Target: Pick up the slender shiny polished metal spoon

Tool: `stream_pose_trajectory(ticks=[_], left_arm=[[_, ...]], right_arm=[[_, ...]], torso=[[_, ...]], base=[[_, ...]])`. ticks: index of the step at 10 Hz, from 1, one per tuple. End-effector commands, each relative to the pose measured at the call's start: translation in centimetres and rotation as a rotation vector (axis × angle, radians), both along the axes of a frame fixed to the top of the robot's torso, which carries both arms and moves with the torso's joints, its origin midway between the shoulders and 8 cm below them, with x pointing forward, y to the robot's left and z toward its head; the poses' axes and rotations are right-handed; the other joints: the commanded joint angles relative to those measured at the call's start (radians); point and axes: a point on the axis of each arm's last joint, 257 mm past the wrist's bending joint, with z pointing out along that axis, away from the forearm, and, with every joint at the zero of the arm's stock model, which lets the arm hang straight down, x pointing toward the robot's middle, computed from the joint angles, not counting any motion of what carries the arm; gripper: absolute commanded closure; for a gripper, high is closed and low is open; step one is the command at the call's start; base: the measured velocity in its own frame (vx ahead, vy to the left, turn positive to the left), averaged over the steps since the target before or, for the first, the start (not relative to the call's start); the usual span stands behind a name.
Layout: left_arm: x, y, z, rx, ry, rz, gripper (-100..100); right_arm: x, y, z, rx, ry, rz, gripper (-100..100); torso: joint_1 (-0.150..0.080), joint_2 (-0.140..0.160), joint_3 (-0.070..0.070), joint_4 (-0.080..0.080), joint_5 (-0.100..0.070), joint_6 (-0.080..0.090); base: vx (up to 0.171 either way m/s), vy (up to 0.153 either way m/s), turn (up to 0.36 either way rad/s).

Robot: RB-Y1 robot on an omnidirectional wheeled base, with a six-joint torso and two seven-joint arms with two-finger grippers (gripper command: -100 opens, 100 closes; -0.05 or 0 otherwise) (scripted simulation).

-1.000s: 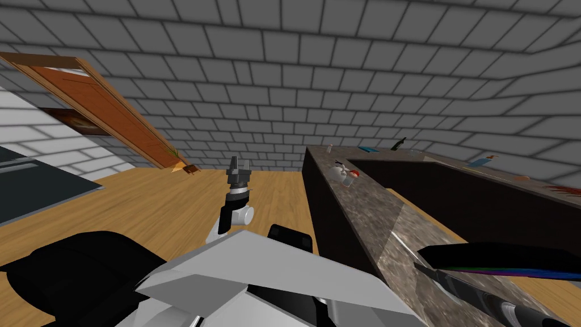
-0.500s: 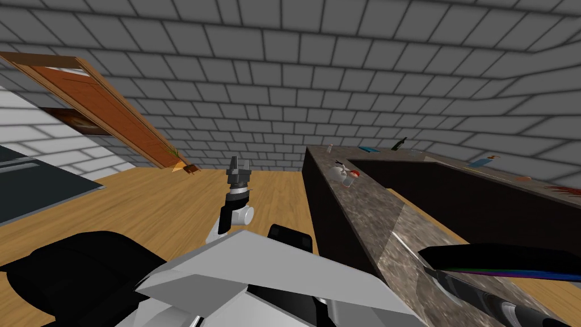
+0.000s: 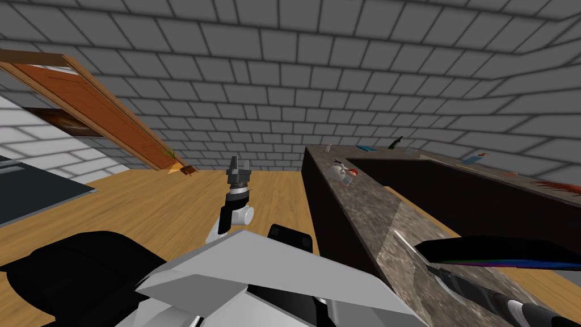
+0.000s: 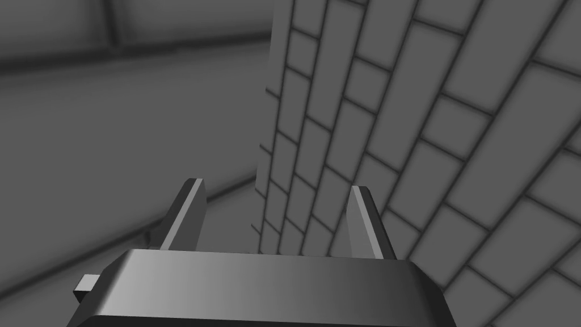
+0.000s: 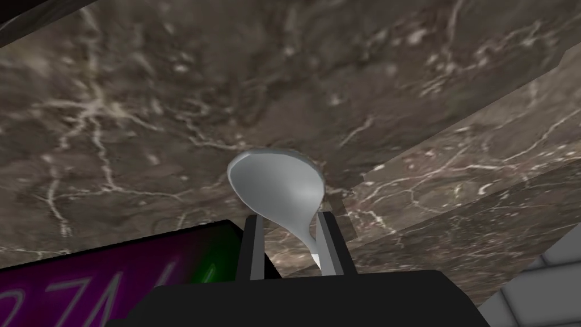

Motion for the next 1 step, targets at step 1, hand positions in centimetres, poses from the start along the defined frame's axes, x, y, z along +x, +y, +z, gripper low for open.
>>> stream_pose_trajectory(ticks=[1], left_arm=[[0.00,0.00,0.00,0.000,0.000,0.000,0]], right_arm=[[0.00,0.00,0.00,0.000,0.000,0.000,0]], torso=[[0.000,0.000,0.000,0.000,0.000,0.000]], base=[[0.000,0.000,0.000]])
